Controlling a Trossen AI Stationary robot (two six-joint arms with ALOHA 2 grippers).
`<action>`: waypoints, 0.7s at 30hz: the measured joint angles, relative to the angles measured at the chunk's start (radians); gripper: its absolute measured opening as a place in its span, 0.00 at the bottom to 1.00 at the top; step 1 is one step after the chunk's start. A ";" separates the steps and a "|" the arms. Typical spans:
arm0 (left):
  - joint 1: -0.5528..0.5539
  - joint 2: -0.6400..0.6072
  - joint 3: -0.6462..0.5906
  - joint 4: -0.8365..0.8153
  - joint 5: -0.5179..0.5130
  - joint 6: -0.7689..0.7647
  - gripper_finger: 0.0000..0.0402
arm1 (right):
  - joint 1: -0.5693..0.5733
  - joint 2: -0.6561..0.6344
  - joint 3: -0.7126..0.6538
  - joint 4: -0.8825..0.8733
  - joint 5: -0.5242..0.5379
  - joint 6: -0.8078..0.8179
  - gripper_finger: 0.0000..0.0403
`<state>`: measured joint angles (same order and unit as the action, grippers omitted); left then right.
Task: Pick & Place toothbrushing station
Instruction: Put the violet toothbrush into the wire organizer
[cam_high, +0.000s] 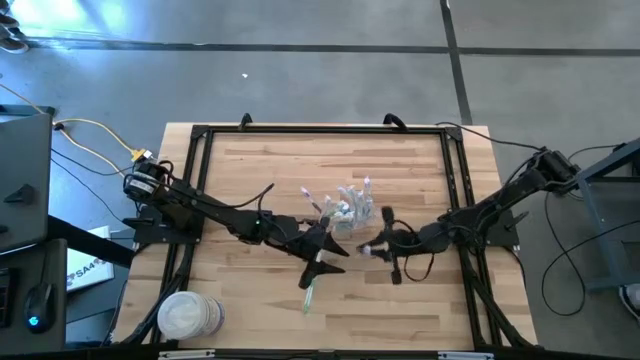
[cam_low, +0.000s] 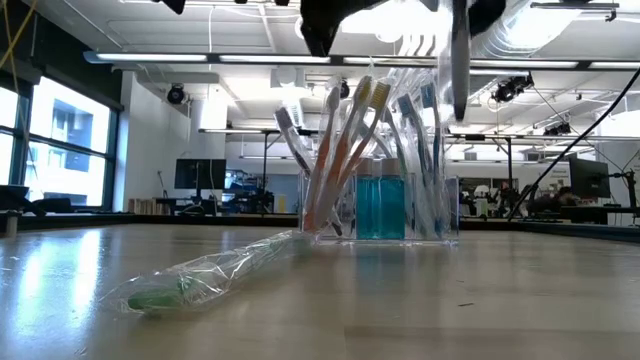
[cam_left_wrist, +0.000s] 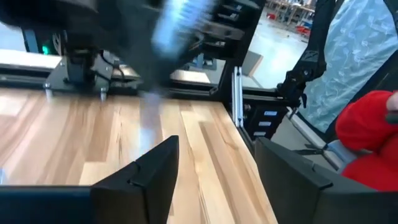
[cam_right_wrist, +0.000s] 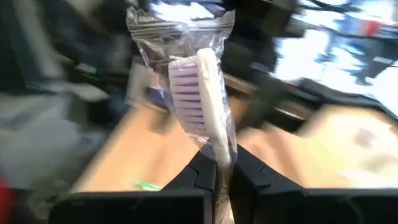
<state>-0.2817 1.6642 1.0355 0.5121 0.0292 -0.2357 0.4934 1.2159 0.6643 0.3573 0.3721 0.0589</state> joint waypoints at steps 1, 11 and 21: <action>0.000 0.000 0.000 -0.008 0.000 -0.006 0.52 | -0.001 -0.012 0.000 -0.033 0.041 0.000 0.03; 0.000 0.000 0.000 -0.044 0.002 -0.009 0.53 | -0.090 -0.175 -0.027 -0.188 0.180 0.000 0.03; 0.000 0.000 0.000 -0.060 0.008 -0.006 0.53 | -0.296 -0.238 -0.256 0.115 0.040 0.022 0.03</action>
<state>-0.2817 1.6642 1.0355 0.4524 0.0372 -0.2417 0.1973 0.9775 0.4084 0.4726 0.4121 0.0813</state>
